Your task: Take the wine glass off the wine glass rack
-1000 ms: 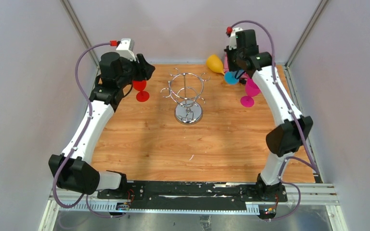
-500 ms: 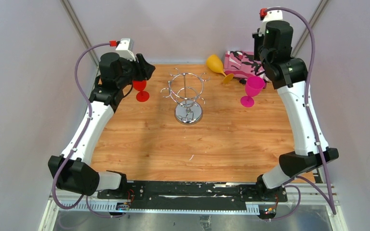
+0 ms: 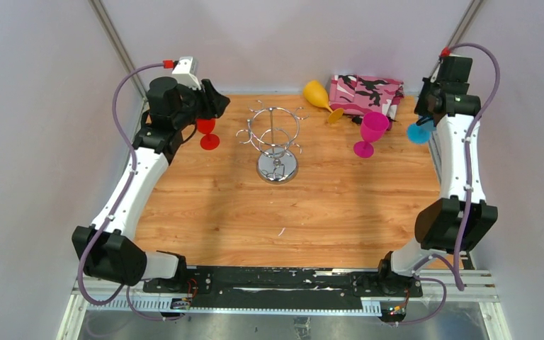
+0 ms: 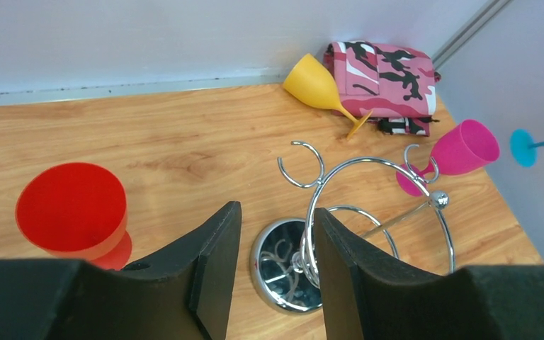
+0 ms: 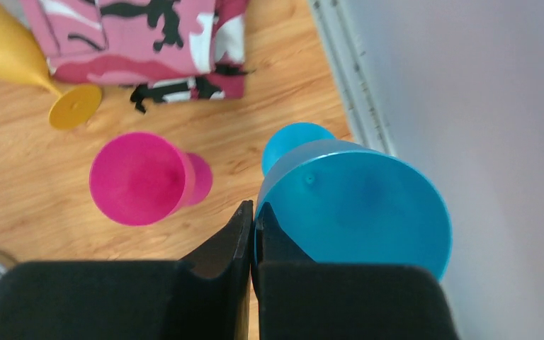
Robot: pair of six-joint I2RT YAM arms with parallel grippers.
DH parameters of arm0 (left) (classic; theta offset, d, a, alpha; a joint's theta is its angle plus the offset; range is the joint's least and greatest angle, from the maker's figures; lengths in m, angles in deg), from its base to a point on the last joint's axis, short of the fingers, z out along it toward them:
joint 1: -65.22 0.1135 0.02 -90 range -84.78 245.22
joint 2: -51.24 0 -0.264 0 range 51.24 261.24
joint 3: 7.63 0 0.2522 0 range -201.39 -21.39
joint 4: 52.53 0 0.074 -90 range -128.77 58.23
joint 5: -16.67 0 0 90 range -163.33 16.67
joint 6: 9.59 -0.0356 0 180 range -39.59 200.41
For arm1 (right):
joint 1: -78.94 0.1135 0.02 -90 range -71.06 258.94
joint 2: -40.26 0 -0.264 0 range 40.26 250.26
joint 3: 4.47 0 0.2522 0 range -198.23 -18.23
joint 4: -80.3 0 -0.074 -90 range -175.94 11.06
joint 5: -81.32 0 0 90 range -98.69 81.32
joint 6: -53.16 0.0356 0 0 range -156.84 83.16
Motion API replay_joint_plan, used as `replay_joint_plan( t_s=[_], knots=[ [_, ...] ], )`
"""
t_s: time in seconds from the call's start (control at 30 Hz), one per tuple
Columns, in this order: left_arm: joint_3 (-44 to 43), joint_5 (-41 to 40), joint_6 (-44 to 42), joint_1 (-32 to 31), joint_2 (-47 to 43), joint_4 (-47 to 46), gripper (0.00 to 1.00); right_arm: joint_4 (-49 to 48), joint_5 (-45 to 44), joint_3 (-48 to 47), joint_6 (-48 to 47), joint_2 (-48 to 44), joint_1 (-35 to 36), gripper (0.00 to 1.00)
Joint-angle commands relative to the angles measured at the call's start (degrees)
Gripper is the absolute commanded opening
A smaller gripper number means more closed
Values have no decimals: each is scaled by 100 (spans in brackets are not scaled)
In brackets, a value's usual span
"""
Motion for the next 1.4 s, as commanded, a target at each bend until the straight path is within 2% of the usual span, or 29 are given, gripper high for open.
replay_joint_plan(
  t_s=[0.0, 0.43, 0.67, 1.07, 1.23, 1.3, 1.37],
  knots=[
    [-74, 160, 85, -25, 125, -194, 47, -56, 1229, 259, 270, 394, -318, 0],
    [-45, 329, 119, -25, 352, -374, 45, 149, 1355, 125, 283, 1609, -344, 0],
    [-38, 413, 109, -25, 449, -437, 45, 116, 1230, 121, 197, 1797, -307, 0],
    [19, 372, 115, -25, 432, -409, 45, 106, 824, 251, -83, 1832, 188, 0],
    [28, 326, 62, -25, 408, -350, 45, 142, 765, 255, -103, 1806, 307, 10],
    [28, 313, 50, -25, 401, -341, 45, 159, 769, 261, -100, 1771, 327, 19],
    [28, 312, 35, -25, 405, -322, 45, 175, 632, 278, -103, 1742, 328, 23]
  ],
)
